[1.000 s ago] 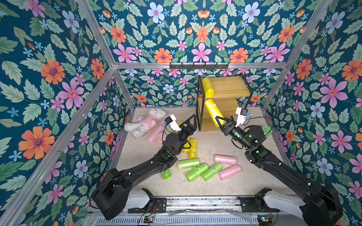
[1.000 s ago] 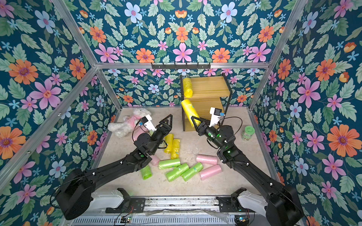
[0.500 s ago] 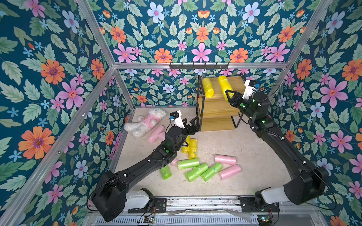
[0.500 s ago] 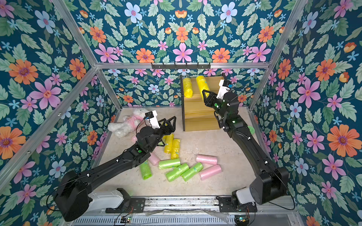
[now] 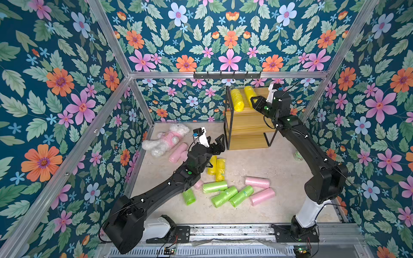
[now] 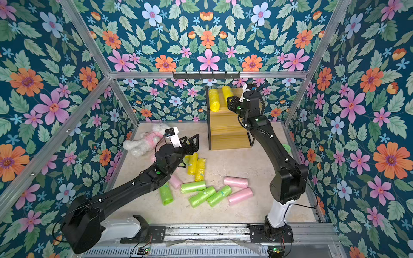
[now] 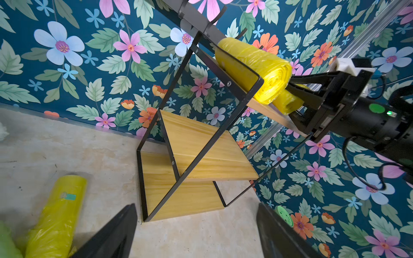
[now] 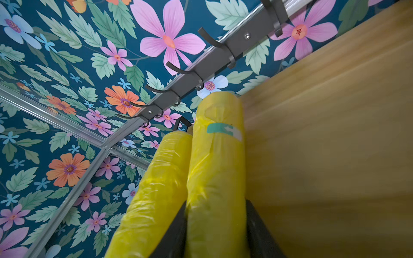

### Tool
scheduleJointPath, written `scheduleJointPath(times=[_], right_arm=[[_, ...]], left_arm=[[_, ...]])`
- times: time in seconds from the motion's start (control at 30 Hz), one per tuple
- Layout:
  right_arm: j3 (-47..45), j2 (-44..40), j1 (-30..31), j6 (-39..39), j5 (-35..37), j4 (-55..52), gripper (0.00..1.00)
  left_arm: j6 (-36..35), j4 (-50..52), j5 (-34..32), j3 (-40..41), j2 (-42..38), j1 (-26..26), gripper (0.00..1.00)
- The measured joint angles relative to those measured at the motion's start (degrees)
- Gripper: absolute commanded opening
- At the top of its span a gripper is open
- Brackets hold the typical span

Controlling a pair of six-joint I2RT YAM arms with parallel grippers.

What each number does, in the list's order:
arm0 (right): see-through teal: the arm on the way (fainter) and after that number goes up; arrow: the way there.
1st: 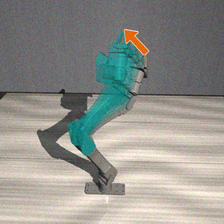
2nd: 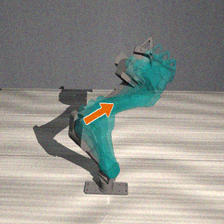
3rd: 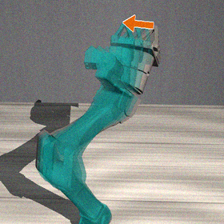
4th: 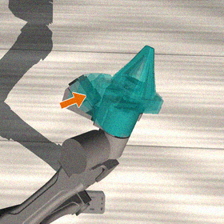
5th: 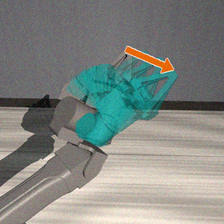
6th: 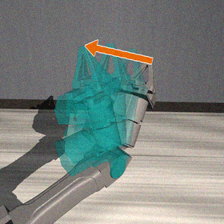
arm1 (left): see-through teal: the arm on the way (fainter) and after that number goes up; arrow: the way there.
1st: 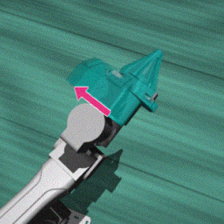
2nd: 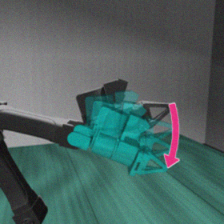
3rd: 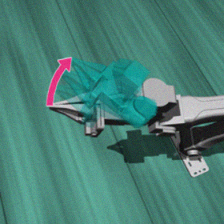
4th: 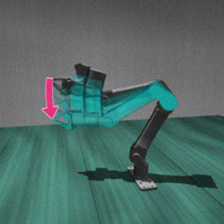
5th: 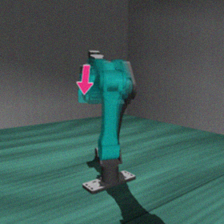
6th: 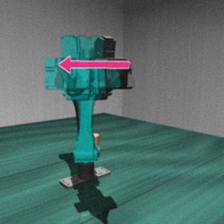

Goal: Sort the rolls of trash bags by color and place them on the shelf
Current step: Place the roll of trash bags on the shelf.

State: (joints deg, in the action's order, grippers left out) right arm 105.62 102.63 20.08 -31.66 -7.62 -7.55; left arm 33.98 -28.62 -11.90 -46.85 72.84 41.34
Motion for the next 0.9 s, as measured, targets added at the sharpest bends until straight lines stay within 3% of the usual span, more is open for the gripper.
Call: scheduleJointPath(times=[0.4, 0.9], right_arm=[[-0.4, 0.1, 1.9, -1.5, -1.1, 0.1, 0.55], [-2.1, -5.4, 0.0, 1.1, 0.8, -0.2, 0.76]], left_arm=[[0.0, 0.1, -0.2, 0.6, 0.4, -0.1, 0.89], [-1.7, 4.1, -0.7, 1.4, 2.4, -2.2, 0.89]])
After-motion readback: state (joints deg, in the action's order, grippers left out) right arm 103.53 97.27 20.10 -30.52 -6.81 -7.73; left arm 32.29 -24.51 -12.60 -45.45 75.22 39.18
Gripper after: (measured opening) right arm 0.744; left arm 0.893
